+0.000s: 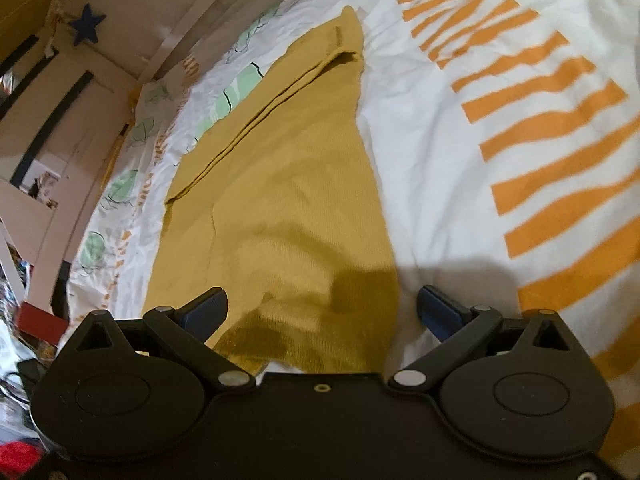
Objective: Fold small clothes
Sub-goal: 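Grasp the sweater hem with the left tool while the right tool grasps it too, then lift the hem with both tools and fold it toward the collar, then lay the folded hem down and open both tools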
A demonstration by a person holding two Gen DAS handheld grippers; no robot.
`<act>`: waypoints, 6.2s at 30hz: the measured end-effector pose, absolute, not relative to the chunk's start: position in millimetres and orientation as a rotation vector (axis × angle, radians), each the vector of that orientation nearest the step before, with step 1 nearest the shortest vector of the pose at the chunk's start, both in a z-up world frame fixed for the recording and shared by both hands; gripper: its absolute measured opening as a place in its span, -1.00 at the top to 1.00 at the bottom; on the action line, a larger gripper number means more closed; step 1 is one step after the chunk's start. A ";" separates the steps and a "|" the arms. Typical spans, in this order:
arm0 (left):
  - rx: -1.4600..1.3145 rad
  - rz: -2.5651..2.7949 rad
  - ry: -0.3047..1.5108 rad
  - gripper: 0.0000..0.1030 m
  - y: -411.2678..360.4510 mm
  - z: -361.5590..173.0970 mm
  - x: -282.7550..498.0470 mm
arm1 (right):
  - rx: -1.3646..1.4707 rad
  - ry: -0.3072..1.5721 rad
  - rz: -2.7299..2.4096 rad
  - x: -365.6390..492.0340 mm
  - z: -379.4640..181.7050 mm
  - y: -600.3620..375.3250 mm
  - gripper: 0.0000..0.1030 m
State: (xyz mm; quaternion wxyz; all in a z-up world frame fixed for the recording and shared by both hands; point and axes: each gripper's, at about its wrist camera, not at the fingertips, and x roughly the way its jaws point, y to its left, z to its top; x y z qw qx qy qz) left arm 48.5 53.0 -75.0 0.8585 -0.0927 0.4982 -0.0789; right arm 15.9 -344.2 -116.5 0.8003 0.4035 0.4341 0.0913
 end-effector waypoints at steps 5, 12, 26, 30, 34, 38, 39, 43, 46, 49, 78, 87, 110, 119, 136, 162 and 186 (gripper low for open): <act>-0.235 -0.205 1.056 0.47 65.0 -75.8 47.2 | 0.887 0.964 0.172 9.5 -111.5 -345.4 -0.95; -0.245 -0.156 1.058 0.46 83.3 -66.4 50.2 | 0.993 1.020 0.150 4.9 -112.0 -353.3 -0.95; -0.190 -0.241 1.065 -0.21 69.8 -81.3 65.7 | 1.034 1.071 0.141 10.3 -117.9 -356.8 -0.88; -0.231 -0.272 1.046 0.11 70.4 -80.6 64.2 | 0.974 1.078 0.183 14.6 -117.3 -348.8 -0.34; -0.311 -0.308 1.043 0.83 73.6 -80.7 64.4 | 0.941 1.085 0.174 14.8 -116.0 -345.6 0.46; -0.337 -0.308 1.013 0.86 77.8 -66.9 63.4 | 0.838 1.045 0.189 8.1 -87.3 -344.3 0.66; -0.353 -0.316 0.996 0.86 81.8 -59.8 62.8 | 0.800 1.038 0.197 5.5 -76.4 -345.3 0.66; -0.337 -0.340 0.972 0.86 88.5 -42.2 63.5 | 0.653 1.052 0.192 -0.4 -46.1 -350.3 0.66; -0.261 -0.329 1.013 0.86 80.3 -50.4 66.2 | 0.566 1.114 0.169 6.3 -51.5 -344.1 0.55; -0.206 -0.318 1.055 0.83 76.1 -63.5 65.2 | 0.607 1.147 0.136 10.5 -64.1 -346.1 0.53; -0.238 -0.288 1.051 0.84 73.0 -78.5 66.5 | 0.744 1.186 0.176 16.8 -103.2 -340.3 -0.15; -0.442 -0.357 0.969 0.89 93.0 -51.2 74.8 | 0.809 1.043 0.262 16.6 -80.2 -343.6 0.68; -0.521 -0.364 0.761 0.89 70.9 7.6 256.1 | 0.957 0.624 0.208 181.2 -53.2 -399.8 0.68; -0.460 -0.296 0.833 0.89 52.6 -34.0 336.0 | 0.937 0.664 0.134 263.0 -89.9 -405.7 0.68; -0.362 -0.159 0.740 0.39 69.8 -33.3 352.1 | 0.793 0.647 -0.043 288.6 -105.9 -410.2 -0.26; 0.104 -0.399 0.859 0.38 13.0 -78.4 351.5 | 0.108 0.825 0.135 298.7 -107.7 -307.7 -0.24; -0.186 -0.179 0.896 0.37 57.7 -48.6 377.0 | 0.461 0.787 -0.040 321.0 -104.3 -374.9 -0.25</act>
